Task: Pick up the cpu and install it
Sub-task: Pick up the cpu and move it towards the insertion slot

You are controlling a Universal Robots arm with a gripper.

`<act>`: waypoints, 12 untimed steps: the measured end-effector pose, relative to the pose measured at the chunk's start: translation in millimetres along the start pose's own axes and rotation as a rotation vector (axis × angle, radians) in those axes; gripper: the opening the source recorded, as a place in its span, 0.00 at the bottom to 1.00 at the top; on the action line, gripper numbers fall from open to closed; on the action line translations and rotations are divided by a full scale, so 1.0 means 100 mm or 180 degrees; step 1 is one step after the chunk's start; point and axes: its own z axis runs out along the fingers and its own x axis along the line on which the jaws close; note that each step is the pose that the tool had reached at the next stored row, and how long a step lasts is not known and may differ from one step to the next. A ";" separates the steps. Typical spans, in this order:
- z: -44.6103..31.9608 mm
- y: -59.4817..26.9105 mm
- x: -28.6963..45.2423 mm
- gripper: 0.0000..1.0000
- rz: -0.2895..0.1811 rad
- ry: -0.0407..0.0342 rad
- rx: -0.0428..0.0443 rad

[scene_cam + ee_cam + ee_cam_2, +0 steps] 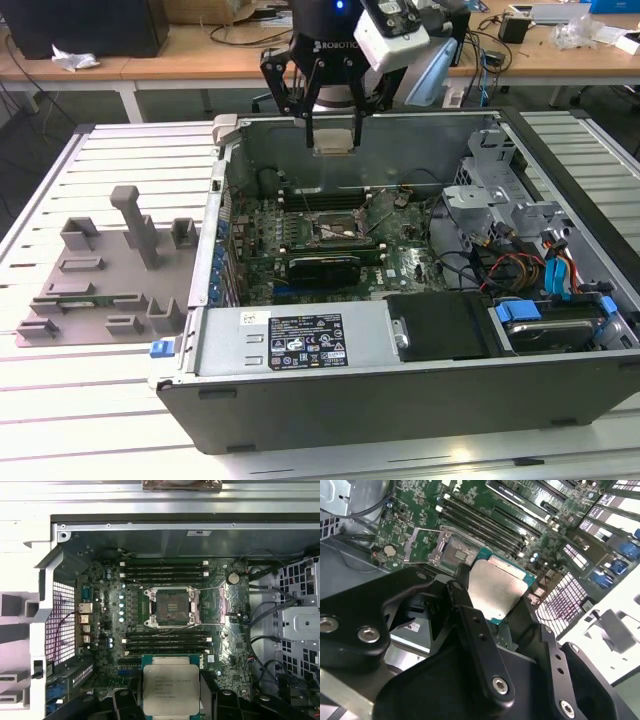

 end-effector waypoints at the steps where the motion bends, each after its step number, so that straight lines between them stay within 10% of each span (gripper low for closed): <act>1: 0.026 -0.001 -0.011 0.55 0.0000 0.0002 0.0000; 12: 0.338 0.009 -0.114 0.55 0.0001 0.0013 0.0000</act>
